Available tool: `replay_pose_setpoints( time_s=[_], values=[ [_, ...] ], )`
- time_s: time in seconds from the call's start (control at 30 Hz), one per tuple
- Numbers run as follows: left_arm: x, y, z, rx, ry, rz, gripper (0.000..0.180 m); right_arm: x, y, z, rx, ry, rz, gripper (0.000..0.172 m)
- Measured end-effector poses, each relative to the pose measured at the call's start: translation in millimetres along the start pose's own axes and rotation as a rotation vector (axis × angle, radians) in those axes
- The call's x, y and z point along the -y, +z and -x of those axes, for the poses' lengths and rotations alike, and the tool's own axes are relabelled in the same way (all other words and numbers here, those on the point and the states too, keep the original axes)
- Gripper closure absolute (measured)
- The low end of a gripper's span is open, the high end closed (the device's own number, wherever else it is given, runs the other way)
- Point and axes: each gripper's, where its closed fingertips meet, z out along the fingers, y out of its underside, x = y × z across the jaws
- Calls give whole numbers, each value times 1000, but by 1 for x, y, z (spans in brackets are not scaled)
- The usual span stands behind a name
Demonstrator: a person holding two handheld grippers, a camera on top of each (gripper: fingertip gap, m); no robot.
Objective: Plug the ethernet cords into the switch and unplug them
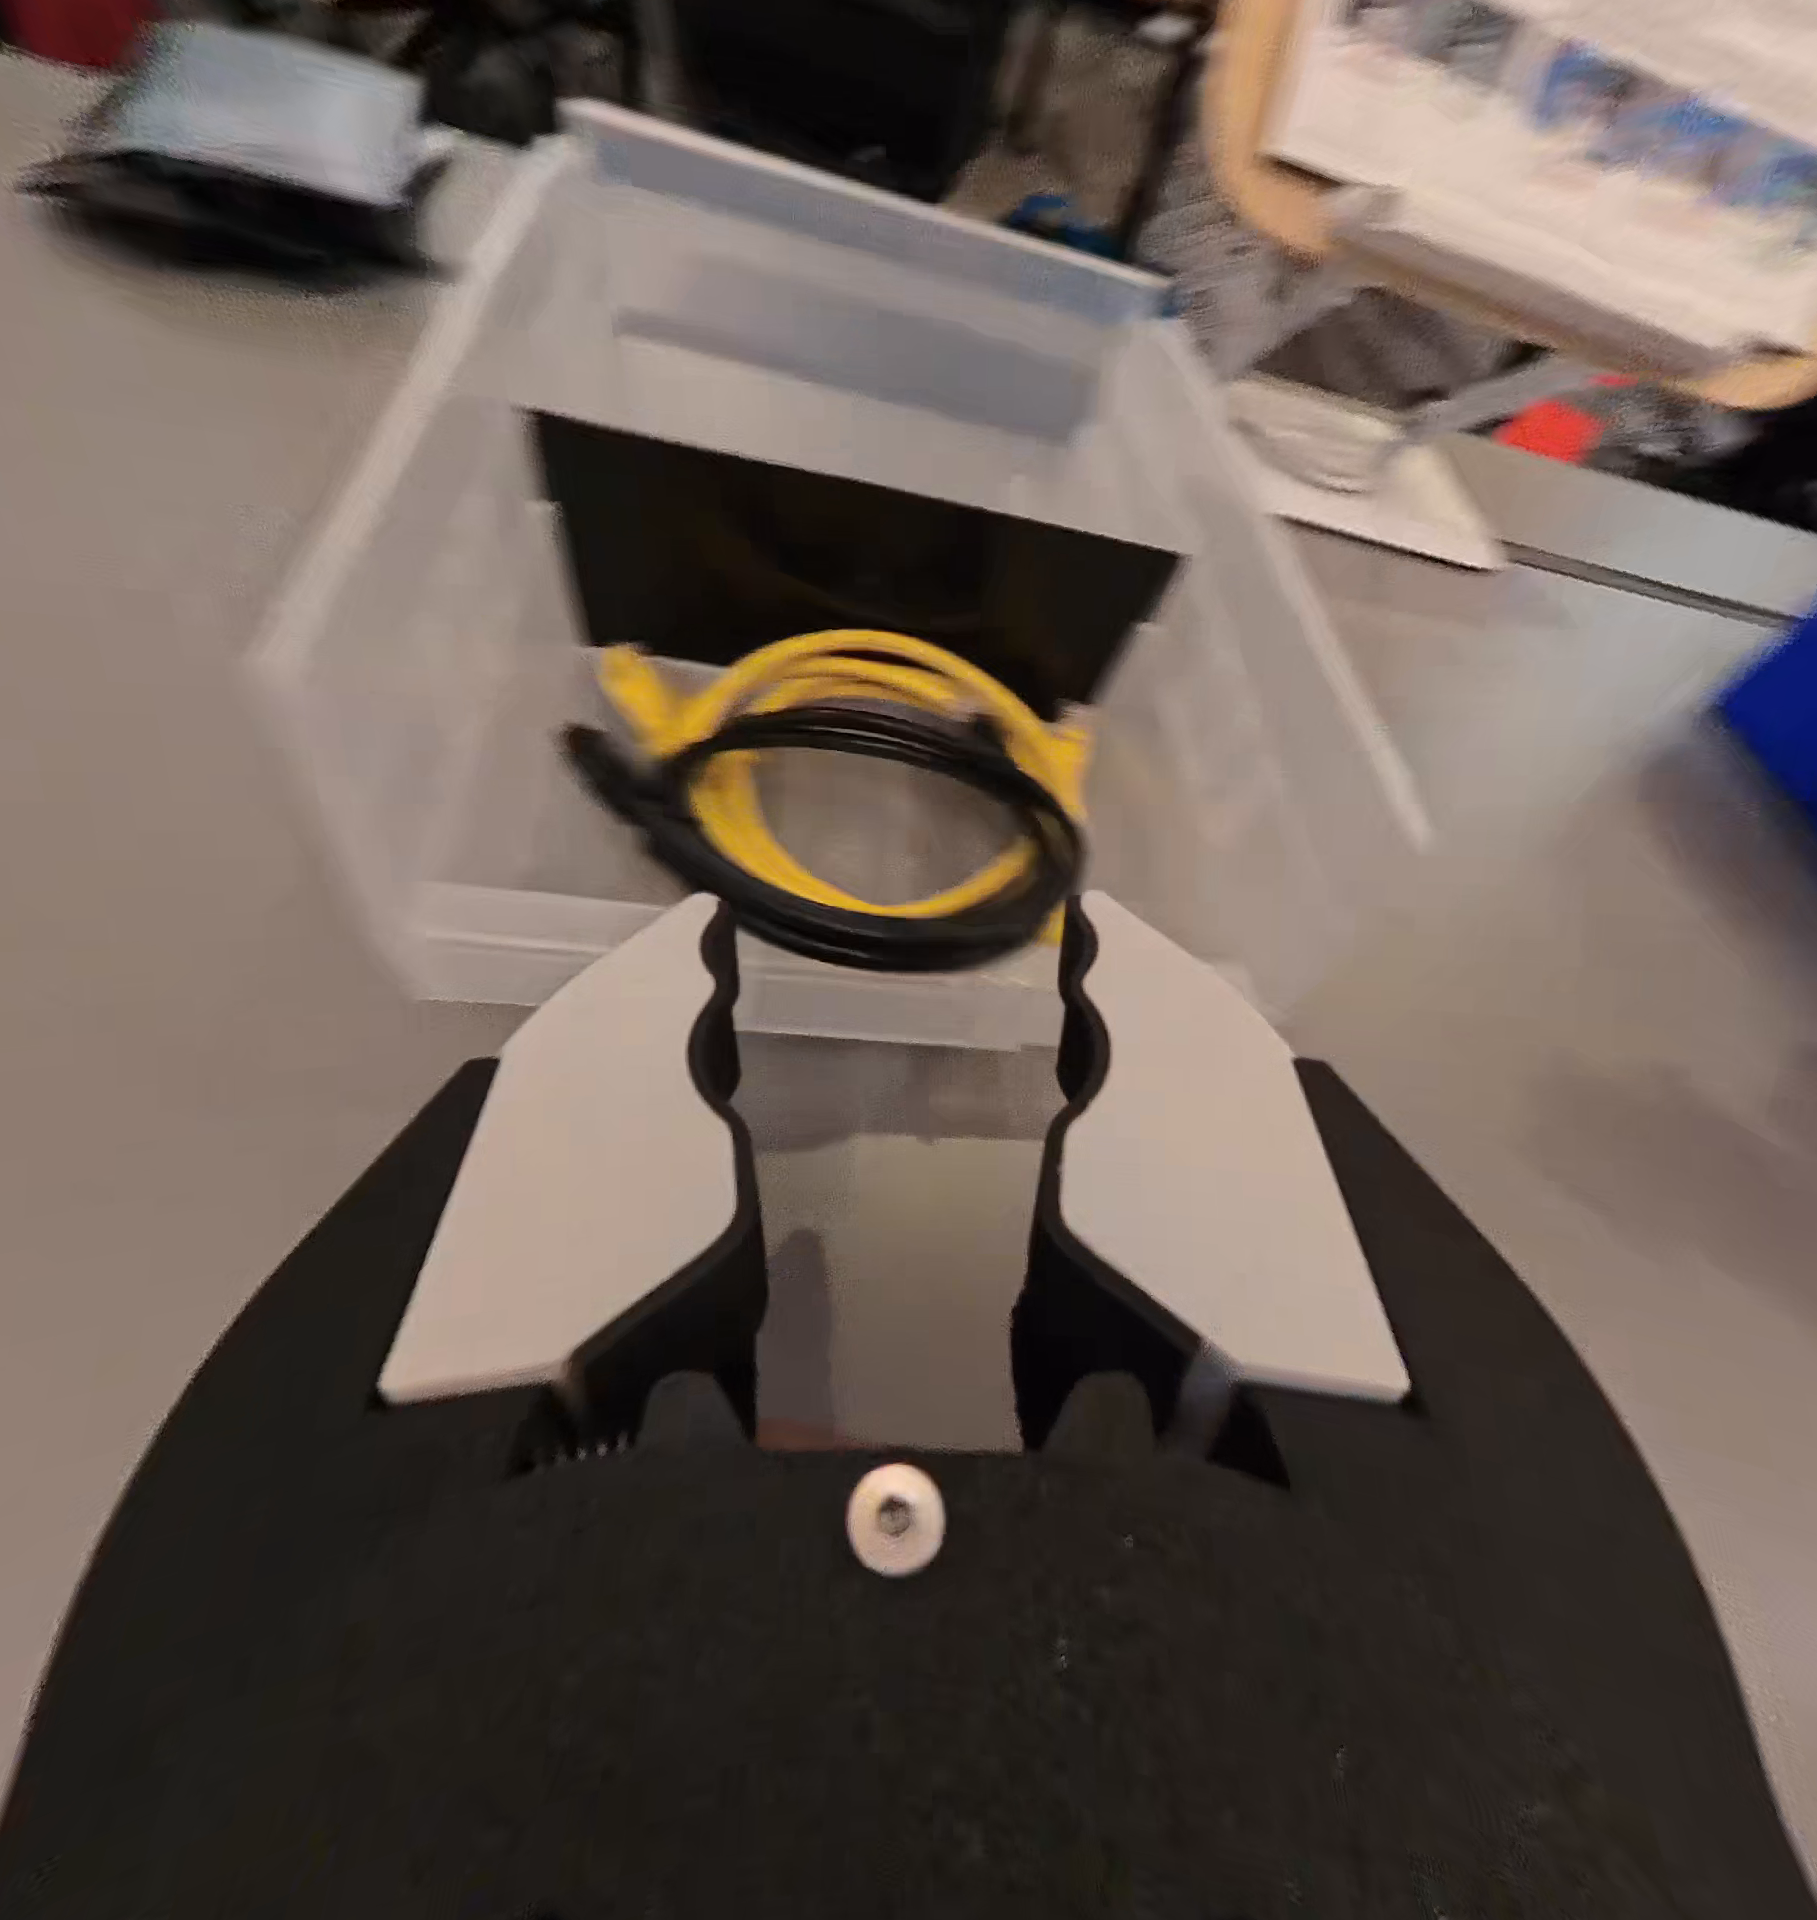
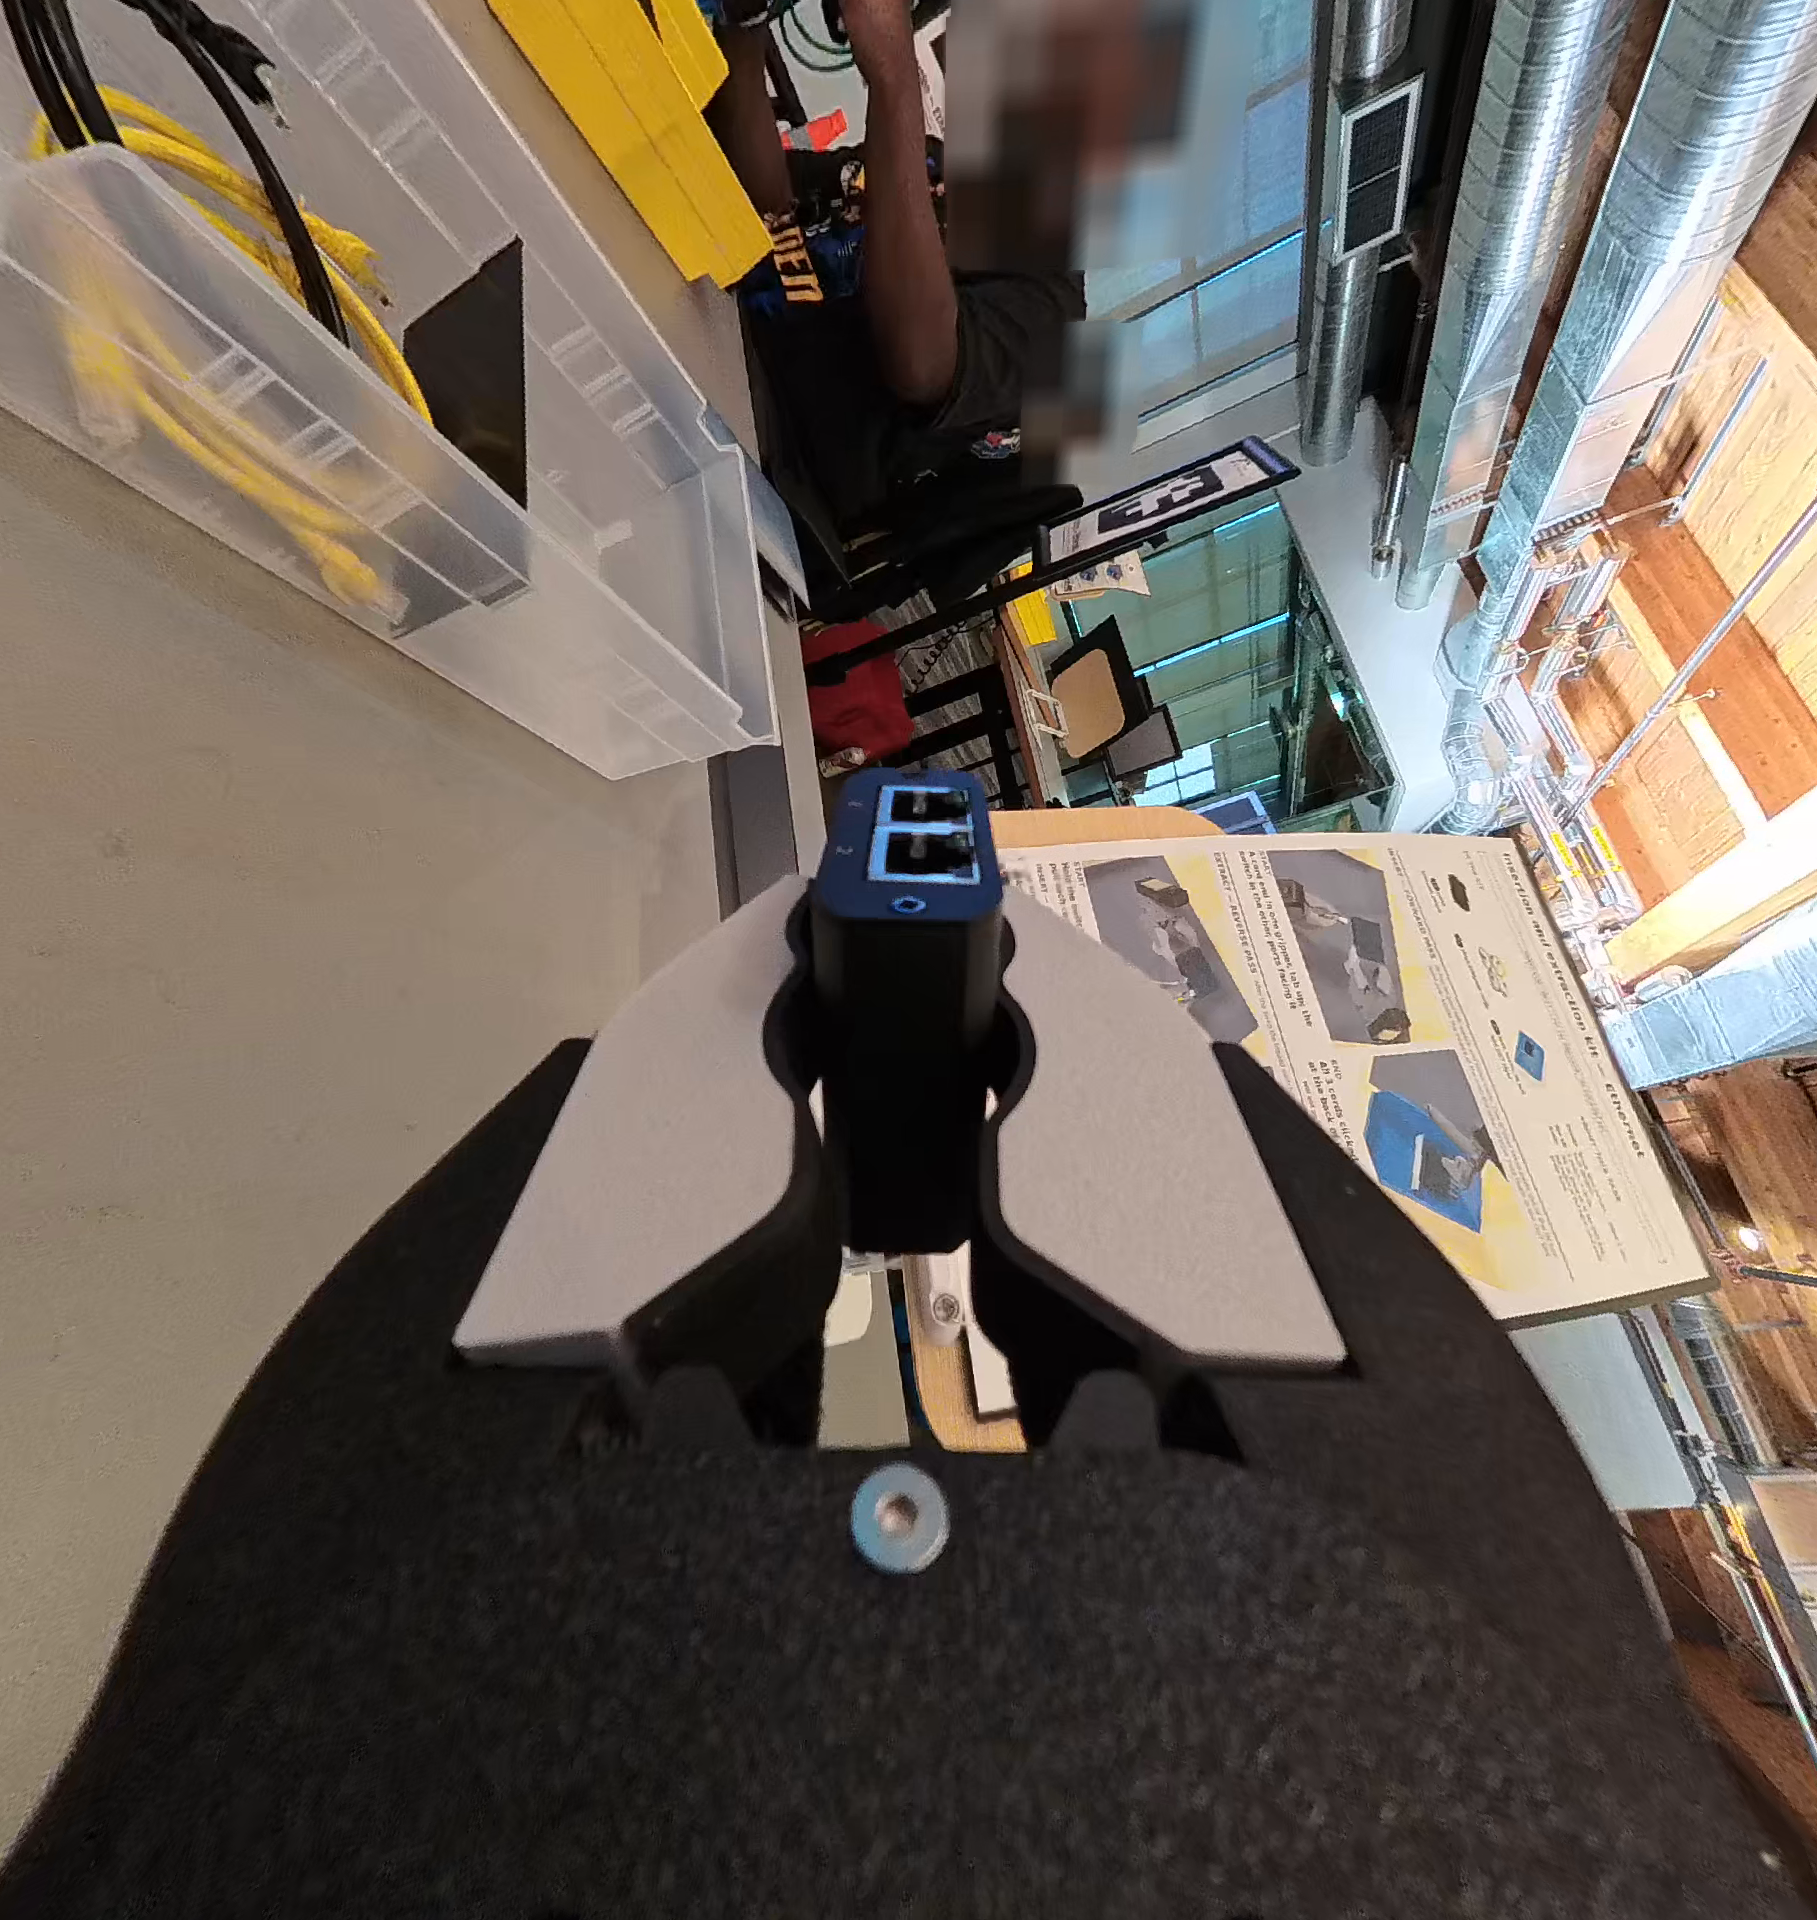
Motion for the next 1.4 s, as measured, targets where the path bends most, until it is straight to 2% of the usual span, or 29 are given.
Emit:
replay_pose_setpoints(
  time_s=[0.1,0.2,0.3,0.53,0.63,0.67,0.83,1.0,1.2,1.3,1.4],
  values=[
    [15,12,31,118,-67,76,121,2,-1,-1,5,16,-12,146],
    [21,32,31,100,-170,140,122,3,-3,-3,3,11,-10,146],
    [12,45,41,183,-223,230,130,4,-6,-4,3,10,-12,146],
    [-2,59,52,206,-260,324,123,6,-8,-5,15,24,-25,146],
    [-2,60,50,175,-262,342,146,7,-8,-3,19,5,-18,146],
    [-1,59,53,183,-266,337,167,8,-8,-3,18,0,-17,146],
    [12,51,44,58,-271,259,170,11,-11,-6,11,7,-26,146],
    [53,22,6,-87,-85,121,172,9,-14,-12,-4,21,-31,146],
    [116,-47,-76,-266,185,-57,172,7,-18,-19,-25,30,-32,146],
    [129,-76,-123,-343,299,-82,172,8,-19,-22,-38,42,-37,146],
    [123,-86,-166,-419,412,-55,172,9,-20,-25,-45,67,-57,146]
  ],
)
